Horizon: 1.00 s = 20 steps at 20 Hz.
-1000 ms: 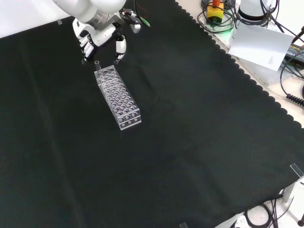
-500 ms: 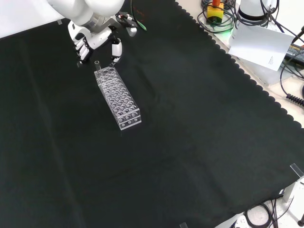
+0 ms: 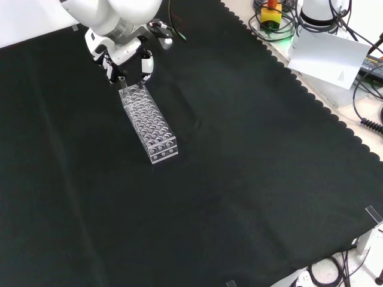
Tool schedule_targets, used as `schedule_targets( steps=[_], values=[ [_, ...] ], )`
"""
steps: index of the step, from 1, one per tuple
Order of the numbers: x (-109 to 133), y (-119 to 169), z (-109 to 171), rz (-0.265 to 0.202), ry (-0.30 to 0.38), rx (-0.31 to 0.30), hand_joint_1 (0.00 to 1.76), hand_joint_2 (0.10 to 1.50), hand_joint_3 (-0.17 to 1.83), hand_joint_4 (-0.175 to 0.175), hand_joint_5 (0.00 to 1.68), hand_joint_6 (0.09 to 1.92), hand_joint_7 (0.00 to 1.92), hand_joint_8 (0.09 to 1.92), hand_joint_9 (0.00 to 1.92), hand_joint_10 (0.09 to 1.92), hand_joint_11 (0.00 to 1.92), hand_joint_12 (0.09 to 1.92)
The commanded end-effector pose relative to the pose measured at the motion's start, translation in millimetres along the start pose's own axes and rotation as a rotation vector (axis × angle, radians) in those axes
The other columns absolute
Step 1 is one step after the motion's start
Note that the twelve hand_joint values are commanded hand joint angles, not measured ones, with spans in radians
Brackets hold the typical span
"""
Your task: Pick up the test tube.
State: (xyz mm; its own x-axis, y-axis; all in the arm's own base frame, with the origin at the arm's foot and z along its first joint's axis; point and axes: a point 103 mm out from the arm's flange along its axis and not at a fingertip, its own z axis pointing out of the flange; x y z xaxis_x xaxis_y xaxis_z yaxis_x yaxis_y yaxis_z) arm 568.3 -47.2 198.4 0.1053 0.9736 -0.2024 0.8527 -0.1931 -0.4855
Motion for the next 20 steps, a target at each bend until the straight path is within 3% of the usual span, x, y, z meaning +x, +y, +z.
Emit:
schedule_targets(
  steps=[1, 3, 4, 5, 7, 9, 13, 20],
  values=[
    [6, 3, -4, -0.002, -0.001, -0.069, 1.01, 0.67, 0.71, -0.17, 0.86, 0.59, 1.08, 0.89, 0.88, 0.7, 0.26, 1.48],
    [7, 5, -5, 0.003, 0.008, -0.1, 1.03, 0.66, 0.72, -0.175, 0.92, 0.63, 1.16, 0.84, 0.96, 0.66, 0.33, 1.45],
    [8, 6, -5, 0.006, 0.008, -0.113, 1.07, 0.74, 0.6, -0.143, 0.98, 0.72, 1.21, 0.81, 1.01, 0.65, 0.37, 1.44],
    [9, 8, -5, 0.009, 0.004, -0.126, 1.11, 0.81, 0.47, -0.138, 1.04, 0.77, 1.27, 0.78, 1.07, 0.62, 0.42, 1.42],
    [11, 10, -5, 0.017, -0.001, -0.162, 1.16, 0.88, 0.31, -0.162, 1.12, 0.75, 1.37, 0.7, 1.18, 0.58, 0.53, 1.37],
    [12, 11, -4, 0.03, 0.006, -0.198, 1.26, 0.79, 0.44, -0.172, 1.2, 0.61, 1.35, 0.67, 1.3, 0.56, 0.68, 1.28],
    [11, 14, -4, 0.047, 0.03, -0.254, 1.4, 0.96, 0.09, -0.175, 1.19, 0.39, 1.28, 0.85, 1.19, 0.62, 0.88, 1.17],
    [7, 12, -11, 0.048, 0.072, -0.295, 1.41, 1.0, 0.0, -0.175, 1.18, 0.37, 1.25, 0.9, 1.2, 0.62, 1.05, 1.08]
  ],
)
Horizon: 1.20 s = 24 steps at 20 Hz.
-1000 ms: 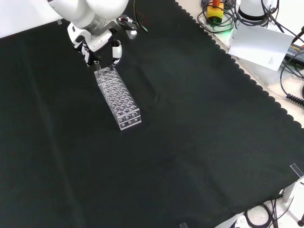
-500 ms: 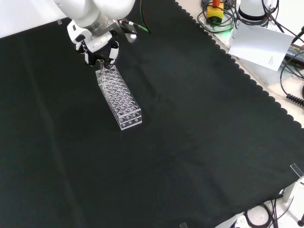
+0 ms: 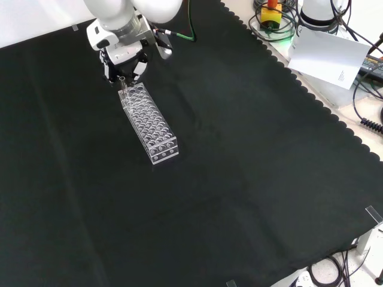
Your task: Pick up the test tube.
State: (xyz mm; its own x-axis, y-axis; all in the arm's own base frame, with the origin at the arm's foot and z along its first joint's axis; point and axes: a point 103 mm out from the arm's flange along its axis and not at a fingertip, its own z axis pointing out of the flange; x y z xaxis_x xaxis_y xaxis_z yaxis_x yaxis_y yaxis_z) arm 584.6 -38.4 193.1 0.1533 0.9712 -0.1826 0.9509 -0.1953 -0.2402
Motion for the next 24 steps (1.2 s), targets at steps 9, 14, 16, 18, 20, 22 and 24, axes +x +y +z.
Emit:
schedule_targets(
  steps=[9, 14, 16, 18, 20, 22, 24],
  values=[
    [-17, -6, -27, 0.02, 0.063, -0.036, 1.41, 1.01, 0.0, -0.175, 1.19, 0.35, 1.25, 0.91, 1.19, 0.64, 1.08, 1.07],
    [-27, -8, -51, 0.025, 0.088, -0.039, 1.41, 1.01, 0.0, -0.175, 1.19, 0.33, 1.25, 0.91, 1.18, 0.66, 1.08, 1.07],
    [-32, -9, -62, 0.03, 0.107, -0.041, 1.41, 1.01, 0.0, -0.175, 1.19, 0.33, 1.24, 0.91, 1.18, 0.66, 1.08, 1.07],
    [-36, -10, -74, 0.035, 0.128, -0.049, 1.41, 1.01, 0.0, -0.175, 1.2, 0.32, 1.24, 0.92, 1.18, 0.66, 1.08, 1.07],
    [-40, -13, -86, 0.038, 0.145, -0.061, 1.41, 1.01, 0.0, -0.175, 1.2, 0.32, 1.24, 0.92, 1.18, 0.67, 1.08, 1.07],
    [-44, -16, -98, 0.038, 0.155, -0.073, 1.41, 1.01, 0.0, -0.175, 1.2, 0.32, 1.24, 0.92, 1.18, 0.67, 1.08, 1.07],
    [-47, -21, -111, 0.035, 0.162, -0.089, 1.41, 1.01, 0.0, -0.175, 1.2, 0.31, 1.24, 0.92, 1.17, 0.67, 1.08, 1.07]
  ],
)
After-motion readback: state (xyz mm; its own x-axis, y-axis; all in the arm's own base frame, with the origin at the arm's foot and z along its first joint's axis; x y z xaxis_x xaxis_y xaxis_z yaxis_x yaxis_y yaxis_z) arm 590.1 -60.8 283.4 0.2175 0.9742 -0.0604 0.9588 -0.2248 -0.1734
